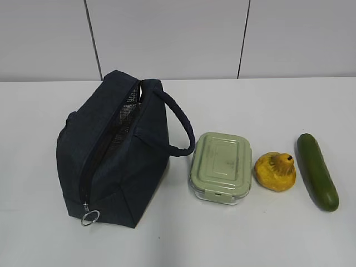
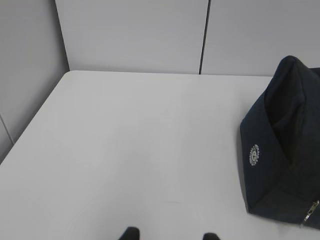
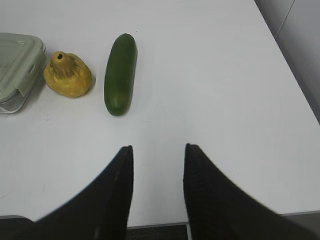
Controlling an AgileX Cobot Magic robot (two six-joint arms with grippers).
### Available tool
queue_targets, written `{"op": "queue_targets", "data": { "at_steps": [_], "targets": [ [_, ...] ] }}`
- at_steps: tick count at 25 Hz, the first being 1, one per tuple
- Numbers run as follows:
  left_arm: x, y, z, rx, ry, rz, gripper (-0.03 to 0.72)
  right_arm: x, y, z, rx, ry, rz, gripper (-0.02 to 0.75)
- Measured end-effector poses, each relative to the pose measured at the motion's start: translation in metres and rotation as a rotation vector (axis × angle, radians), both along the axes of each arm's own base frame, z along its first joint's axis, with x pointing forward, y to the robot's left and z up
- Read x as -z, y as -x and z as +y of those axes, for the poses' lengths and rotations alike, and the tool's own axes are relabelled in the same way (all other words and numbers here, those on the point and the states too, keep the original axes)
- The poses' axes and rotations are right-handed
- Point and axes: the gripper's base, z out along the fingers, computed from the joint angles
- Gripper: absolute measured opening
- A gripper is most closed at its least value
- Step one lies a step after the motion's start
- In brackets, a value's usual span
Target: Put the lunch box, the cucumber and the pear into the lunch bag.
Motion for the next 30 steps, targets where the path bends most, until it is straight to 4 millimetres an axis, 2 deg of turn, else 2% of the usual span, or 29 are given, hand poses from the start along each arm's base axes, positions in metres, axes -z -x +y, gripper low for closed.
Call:
{"op": "queue_targets", "data": {
  "at_steps": [2,6,10,12,14,17,19,23,25,27,30],
  "targets": [
    [0.000,0.000,-0.001,0.031,0.014,0.001,0.246,0.000,0.000,0.001,-0.016,-0.009,-0.001,0.278],
    [-0.001,0.002,-0.007,0.238,0.082,0.019,0.246,0.000,0.000,0.003,-0.076,-0.031,0.004,0.278],
    [-0.015,0.000,-0.008,0.424,0.079,0.092,0.246,-0.005,-0.005,0.009,-0.199,-0.038,0.099,0.278],
    [-0.028,-0.012,-0.016,0.516,0.092,0.152,0.248,-0.012,-0.016,0.011,-0.223,-0.051,0.150,0.278],
    [-0.044,-0.031,-0.027,0.569,0.105,0.166,0.258,-0.022,-0.030,0.012,-0.224,-0.064,0.142,0.278],
    [-0.064,-0.072,-0.049,0.576,0.090,0.155,0.281,-0.041,-0.060,0.012,-0.205,-0.084,0.123,0.278],
    [-0.068,-0.104,-0.065,0.559,0.057,0.186,0.302,-0.045,-0.087,0.013,-0.196,-0.096,0.177,0.278],
    [-0.053,-0.161,-0.096,0.537,0.017,0.288,0.346,-0.035,-0.141,0.015,-0.181,-0.120,0.330,0.295],
    [-0.042,-0.183,-0.105,0.516,0.010,0.325,0.352,-0.027,-0.163,0.016,-0.175,-0.124,0.393,0.337],
    [-0.031,-0.201,-0.108,0.481,0.009,0.352,0.356,-0.022,-0.181,0.016,-0.170,-0.128,0.447,0.396],
    [-0.015,-0.224,-0.101,0.441,-0.010,0.388,0.359,-0.012,-0.207,0.016,-0.159,-0.134,0.521,0.481]
  ]
}}
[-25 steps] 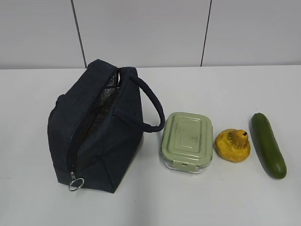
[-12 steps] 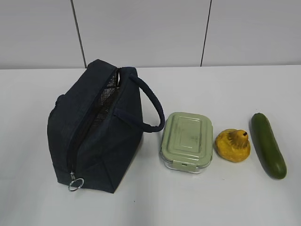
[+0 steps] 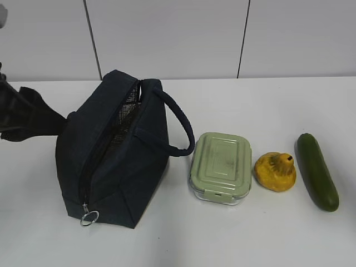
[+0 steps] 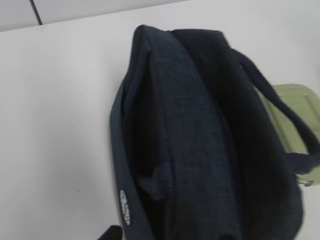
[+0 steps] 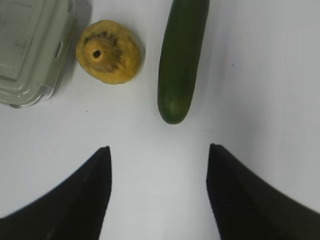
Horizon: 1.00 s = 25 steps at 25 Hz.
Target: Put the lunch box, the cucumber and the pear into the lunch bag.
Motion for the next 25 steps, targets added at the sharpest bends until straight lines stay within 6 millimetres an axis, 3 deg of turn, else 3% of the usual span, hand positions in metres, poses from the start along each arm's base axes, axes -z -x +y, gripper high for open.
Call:
{"op": "queue_targets", "data": {
  "at_steps": [7,12,16,19,25],
  "targets": [
    [0.017,-0.022,0.015,0.083,0.059,0.094,0.360,0.008,-0.047,-0.002,-0.009,0.015,0.053,0.515],
    [0.010,-0.025,0.009,0.174,0.093,0.120,0.360,0.022,-0.069,-0.001,-0.021,0.020,0.097,0.515],
    [0.022,-0.036,0.006,0.183,0.085,0.174,0.324,0.037,-0.081,-0.002,-0.018,0.019,0.135,0.515],
    [0.033,-0.042,0.004,0.183,0.079,0.217,0.253,0.045,-0.088,-0.007,0.002,0.016,0.156,0.516],
    [0.041,-0.047,0.001,0.210,0.092,0.234,0.008,0.058,-0.111,-0.017,0.039,-0.033,0.189,0.516]
  ]
}}
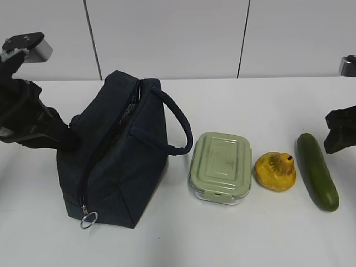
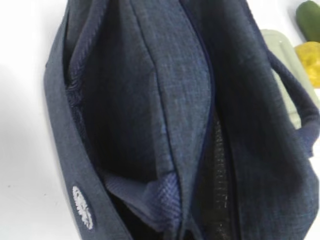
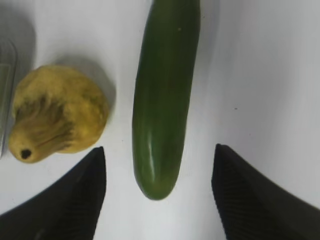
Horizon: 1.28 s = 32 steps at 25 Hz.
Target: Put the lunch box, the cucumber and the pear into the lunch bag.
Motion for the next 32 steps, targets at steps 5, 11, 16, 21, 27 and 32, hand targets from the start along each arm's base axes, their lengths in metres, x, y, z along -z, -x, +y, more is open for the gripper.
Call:
{"op": "queue_targets", "data": {
  "at_steps": [5,11,16,21,27,32],
  "targets": [
    [0.000,0.000,0.000,0.008,0.002,-0.006,-0.013,0.020,-0.028,-0.001,0.008,-0.023,0.042,0.516],
    [0.000,-0.001,0.000,0.006,0.002,-0.009,-0.013,0.050,-0.051,-0.001,0.020,-0.043,0.115,0.515],
    [0.000,-0.001,0.000,0.005,0.002,-0.010,-0.013,0.081,-0.058,-0.001,0.022,-0.045,0.197,0.515],
    [0.000,-0.001,0.000,0.005,0.002,-0.011,-0.013,0.095,-0.058,-0.004,-0.009,-0.005,0.249,0.421],
    [-0.001,-0.001,0.000,0.004,0.004,-0.011,-0.013,0.078,-0.058,-0.006,-0.026,0.020,0.219,0.398],
    [-0.001,-0.001,-0.001,-0.002,0.013,-0.011,-0.013,0.005,-0.053,0.005,-0.038,-0.086,0.032,0.397]
  ]
}}
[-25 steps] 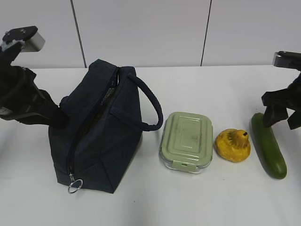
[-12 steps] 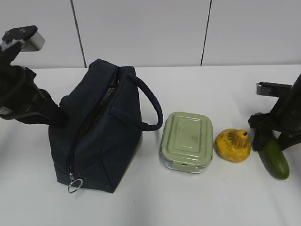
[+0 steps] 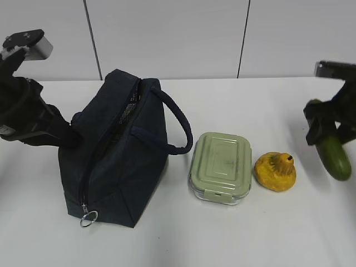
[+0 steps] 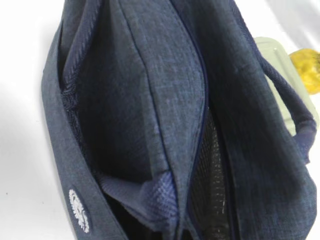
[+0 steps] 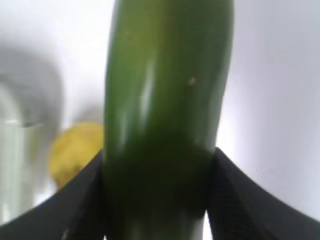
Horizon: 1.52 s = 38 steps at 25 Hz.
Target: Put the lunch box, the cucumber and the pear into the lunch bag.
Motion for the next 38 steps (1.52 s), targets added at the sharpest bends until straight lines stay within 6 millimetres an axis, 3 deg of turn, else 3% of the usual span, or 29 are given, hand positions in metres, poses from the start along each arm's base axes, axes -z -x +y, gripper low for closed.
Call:
{"op": "queue_targets", "data": {
  "at_steps": [4,8,14,18,23,29,35,38],
  "targets": [
    [0.000,0.000,0.000,-0.006,0.007,-0.003,-0.013,-0.053,0.013,0.038,-0.119,-0.188,-0.135,0.396],
    [-0.001,-0.001,-0.001,-0.015,0.017,-0.008,-0.013,-0.087,0.028,0.106,-0.301,-0.386,-0.235,0.396],
    [-0.001,-0.002,-0.001,-0.019,0.020,-0.009,-0.013,-0.105,0.053,0.205,-0.493,-0.622,-0.389,0.396],
    [-0.001,-0.002,-0.001,-0.019,0.022,-0.009,-0.013,-0.096,0.049,0.244,-0.498,-0.759,-0.498,0.396],
    [-0.001,-0.002,-0.001,-0.021,0.025,-0.008,-0.013,-0.063,0.025,0.264,-0.457,-0.806,-0.567,0.395],
    [-0.001,-0.002,-0.001,-0.022,0.026,-0.009,-0.013,-0.012,0.011,0.268,-0.526,-0.632,-0.533,0.395],
    [-0.001,-0.002,-0.001,-0.022,0.026,-0.010,-0.013,-0.003,0.013,0.264,-0.628,-0.499,-0.508,0.397],
    [-0.001,-0.002,-0.001,-0.022,0.026,-0.010,-0.013,-0.004,0.014,0.265,-0.654,-0.494,-0.511,0.445]
  ]
}}
